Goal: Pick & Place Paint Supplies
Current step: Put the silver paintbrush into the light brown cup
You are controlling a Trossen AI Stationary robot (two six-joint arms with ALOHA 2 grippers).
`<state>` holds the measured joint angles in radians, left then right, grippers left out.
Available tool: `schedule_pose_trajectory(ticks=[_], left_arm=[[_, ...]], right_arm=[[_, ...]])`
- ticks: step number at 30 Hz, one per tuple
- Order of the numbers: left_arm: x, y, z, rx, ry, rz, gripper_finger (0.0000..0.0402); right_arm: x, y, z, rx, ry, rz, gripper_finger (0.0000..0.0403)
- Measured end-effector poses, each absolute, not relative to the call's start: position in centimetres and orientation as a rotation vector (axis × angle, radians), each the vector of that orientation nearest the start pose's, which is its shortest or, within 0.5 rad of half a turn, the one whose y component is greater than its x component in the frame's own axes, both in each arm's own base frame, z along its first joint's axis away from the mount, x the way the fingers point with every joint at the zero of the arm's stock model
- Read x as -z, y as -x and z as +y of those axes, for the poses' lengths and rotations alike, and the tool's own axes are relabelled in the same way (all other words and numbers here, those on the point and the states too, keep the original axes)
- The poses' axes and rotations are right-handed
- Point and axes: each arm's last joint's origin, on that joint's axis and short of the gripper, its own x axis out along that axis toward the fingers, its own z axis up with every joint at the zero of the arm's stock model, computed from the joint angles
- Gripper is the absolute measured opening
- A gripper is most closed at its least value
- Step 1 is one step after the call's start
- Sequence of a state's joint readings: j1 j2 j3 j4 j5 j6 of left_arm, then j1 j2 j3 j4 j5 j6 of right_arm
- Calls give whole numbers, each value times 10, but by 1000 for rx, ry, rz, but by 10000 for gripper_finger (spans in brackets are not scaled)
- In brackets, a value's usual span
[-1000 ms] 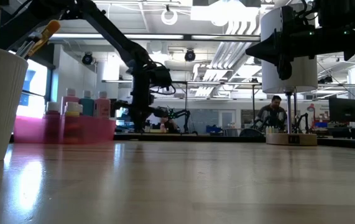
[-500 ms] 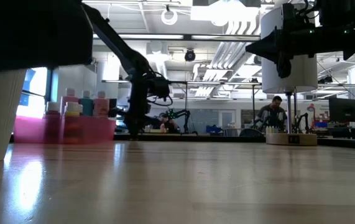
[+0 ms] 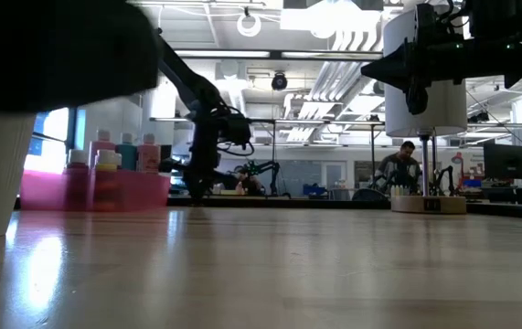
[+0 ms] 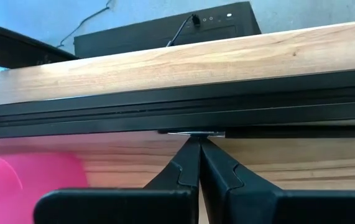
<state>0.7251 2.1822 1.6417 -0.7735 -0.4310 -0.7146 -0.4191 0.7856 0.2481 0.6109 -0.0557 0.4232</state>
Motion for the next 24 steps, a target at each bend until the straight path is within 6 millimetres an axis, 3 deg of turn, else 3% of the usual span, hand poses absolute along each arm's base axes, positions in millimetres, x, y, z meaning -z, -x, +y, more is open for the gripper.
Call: schedule_pose_trajectory(ticks=[10,16,24], left_arm=[[-155,-342,285,-1231,766,936,0],[-173,-356,265,-1031,761,947,0],[-188,-341,269,-1262,651,927,0]], right_arm=[[-223,-157,-68,343,-401,-147,2],[-223,-157,-68,344,-400,-147,2],[-223,-157,-68,343,-401,-148,2]])
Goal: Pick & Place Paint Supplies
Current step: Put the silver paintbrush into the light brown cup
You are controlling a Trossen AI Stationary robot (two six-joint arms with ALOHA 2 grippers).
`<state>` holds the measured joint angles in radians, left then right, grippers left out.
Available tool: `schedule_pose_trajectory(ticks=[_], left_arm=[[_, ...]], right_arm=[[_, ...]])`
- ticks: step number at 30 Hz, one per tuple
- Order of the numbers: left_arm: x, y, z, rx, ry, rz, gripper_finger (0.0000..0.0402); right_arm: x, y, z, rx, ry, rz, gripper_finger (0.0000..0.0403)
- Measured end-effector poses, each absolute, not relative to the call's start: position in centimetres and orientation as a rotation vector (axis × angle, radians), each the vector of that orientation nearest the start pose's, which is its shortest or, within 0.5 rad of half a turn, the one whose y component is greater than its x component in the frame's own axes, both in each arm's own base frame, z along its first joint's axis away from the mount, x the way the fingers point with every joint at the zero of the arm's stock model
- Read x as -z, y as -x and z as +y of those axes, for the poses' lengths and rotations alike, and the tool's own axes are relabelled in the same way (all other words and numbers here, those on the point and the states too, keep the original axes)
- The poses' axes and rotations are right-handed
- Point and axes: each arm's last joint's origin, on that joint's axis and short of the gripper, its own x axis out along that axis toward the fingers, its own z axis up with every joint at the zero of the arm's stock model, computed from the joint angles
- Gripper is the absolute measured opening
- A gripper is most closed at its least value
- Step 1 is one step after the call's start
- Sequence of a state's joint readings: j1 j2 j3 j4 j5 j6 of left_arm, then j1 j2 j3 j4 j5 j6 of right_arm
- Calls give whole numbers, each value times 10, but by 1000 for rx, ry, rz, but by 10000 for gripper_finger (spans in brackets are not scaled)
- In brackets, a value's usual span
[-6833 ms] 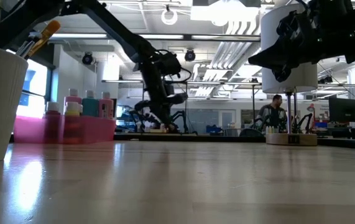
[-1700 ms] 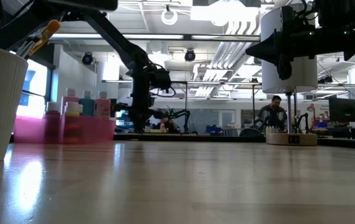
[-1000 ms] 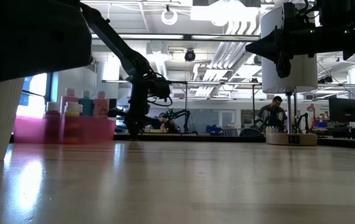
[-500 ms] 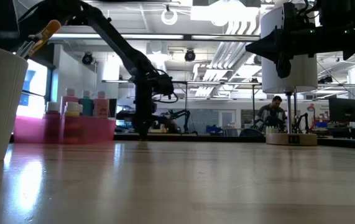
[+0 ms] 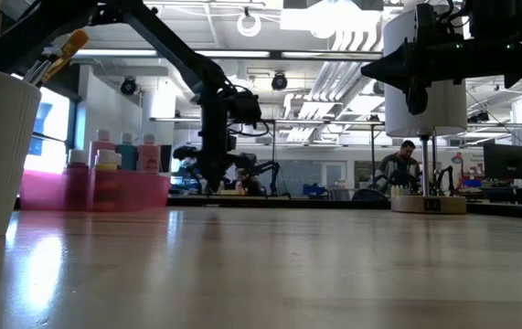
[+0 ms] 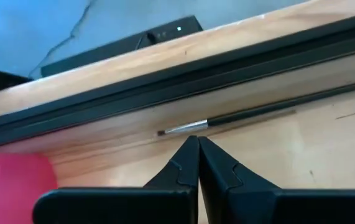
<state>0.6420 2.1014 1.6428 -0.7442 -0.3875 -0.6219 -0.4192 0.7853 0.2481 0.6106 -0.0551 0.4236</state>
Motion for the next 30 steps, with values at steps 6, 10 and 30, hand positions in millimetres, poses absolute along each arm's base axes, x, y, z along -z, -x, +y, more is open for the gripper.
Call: schedule_pose_trajectory(ticks=[6,10,30], left_arm=[[-184,-334,276,-1332,630,941,0],[-186,-337,279,-1352,585,895,0],[-155,-336,278,-1388,618,1010,0]], right_arm=[[-223,-157,-68,343,-401,-148,2],[-223,-157,-68,340,-400,-147,2],[-224,-157,-68,330,-401,-154,2]])
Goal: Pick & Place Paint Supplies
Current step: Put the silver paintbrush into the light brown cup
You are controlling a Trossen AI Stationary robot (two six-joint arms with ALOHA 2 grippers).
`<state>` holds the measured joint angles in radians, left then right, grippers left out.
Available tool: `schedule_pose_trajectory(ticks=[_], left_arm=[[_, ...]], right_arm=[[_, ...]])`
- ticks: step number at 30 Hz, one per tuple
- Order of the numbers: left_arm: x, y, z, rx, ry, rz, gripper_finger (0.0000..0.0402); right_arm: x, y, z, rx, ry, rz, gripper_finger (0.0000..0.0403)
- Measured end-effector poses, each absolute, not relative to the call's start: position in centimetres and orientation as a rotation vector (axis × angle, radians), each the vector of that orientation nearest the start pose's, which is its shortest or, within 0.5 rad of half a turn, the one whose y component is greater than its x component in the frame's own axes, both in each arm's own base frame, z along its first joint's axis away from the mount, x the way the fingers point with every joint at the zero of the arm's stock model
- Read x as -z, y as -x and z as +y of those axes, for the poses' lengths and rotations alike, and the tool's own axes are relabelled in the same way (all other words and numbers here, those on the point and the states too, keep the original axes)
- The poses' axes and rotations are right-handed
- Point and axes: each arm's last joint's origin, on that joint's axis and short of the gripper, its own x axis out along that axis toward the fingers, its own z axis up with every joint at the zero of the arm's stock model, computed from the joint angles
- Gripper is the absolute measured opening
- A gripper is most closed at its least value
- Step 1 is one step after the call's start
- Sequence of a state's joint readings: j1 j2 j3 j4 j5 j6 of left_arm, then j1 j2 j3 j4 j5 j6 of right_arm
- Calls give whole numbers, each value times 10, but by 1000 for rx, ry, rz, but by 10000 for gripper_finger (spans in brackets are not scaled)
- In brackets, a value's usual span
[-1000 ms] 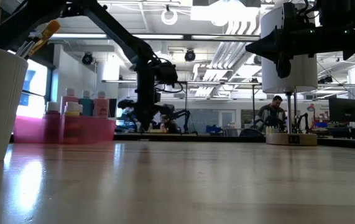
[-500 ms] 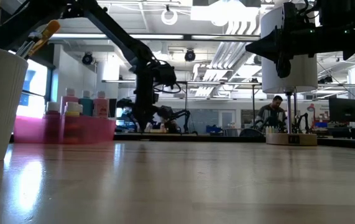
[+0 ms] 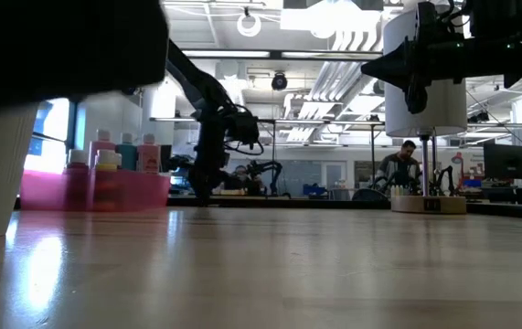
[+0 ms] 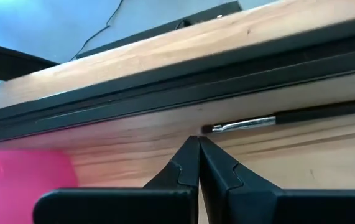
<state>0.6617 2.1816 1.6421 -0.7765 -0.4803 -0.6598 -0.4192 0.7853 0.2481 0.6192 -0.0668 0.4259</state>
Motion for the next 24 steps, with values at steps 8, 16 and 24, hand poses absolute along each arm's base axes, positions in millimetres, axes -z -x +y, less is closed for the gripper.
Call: schedule_pose_trajectory(ticks=[8,16,24], left_arm=[[-151,-336,281,-1444,563,997,0],[-152,-333,292,-1411,608,954,0],[-153,-345,290,-1237,650,925,0]], right_arm=[[-224,-157,-67,316,-426,-154,2],[-224,-157,-68,327,-427,-157,2],[-224,-157,-68,335,-425,-158,2]])
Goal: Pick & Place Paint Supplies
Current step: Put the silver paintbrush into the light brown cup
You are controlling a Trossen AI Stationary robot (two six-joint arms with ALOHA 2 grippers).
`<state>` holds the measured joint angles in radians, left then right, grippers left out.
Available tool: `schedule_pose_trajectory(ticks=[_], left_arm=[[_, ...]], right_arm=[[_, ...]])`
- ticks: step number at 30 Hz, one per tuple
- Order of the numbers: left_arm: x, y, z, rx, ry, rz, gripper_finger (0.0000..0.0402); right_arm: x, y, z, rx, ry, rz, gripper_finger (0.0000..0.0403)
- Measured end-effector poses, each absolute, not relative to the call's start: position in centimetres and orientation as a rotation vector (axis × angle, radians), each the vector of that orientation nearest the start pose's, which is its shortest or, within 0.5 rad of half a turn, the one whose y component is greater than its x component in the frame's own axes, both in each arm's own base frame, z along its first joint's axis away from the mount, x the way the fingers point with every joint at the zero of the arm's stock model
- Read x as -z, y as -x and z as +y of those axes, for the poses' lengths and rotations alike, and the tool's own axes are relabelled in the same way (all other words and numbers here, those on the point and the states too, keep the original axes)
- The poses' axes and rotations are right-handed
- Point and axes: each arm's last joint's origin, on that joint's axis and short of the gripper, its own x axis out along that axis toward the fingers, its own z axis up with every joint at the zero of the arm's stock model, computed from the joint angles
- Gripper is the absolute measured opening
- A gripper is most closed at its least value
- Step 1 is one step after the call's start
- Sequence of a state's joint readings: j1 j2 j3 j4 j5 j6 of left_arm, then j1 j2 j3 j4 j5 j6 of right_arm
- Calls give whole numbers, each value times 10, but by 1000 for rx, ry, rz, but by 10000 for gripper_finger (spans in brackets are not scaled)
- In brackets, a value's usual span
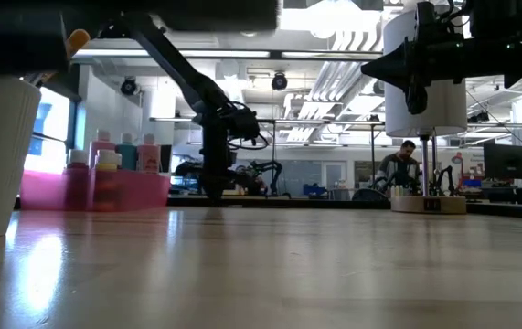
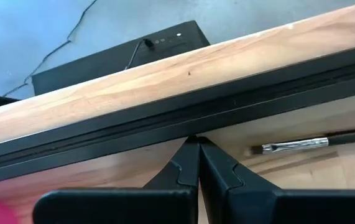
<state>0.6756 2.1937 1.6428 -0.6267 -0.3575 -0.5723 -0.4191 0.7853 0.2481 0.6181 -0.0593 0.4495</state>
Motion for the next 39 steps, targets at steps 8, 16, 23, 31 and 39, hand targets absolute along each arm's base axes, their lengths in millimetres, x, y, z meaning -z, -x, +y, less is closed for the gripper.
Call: schedule_pose_trajectory(ticks=[8,16,23,31,39], left_arm=[[-157,-359,273,-1146,639,937,0],[-177,-368,270,-1098,580,967,0],[-217,-377,277,-997,418,979,0],[-235,-391,279,-653,238,937,0],[-235,-391,280,-619,159,965,0]], right_arm=[[-224,-157,-68,334,-425,-158,2],[-224,-157,-68,333,-424,-158,2],[-224,-157,-68,336,-424,-159,2],[-224,-157,-68,347,-421,-161,2],[-224,-156,-69,373,-418,-166,2]])
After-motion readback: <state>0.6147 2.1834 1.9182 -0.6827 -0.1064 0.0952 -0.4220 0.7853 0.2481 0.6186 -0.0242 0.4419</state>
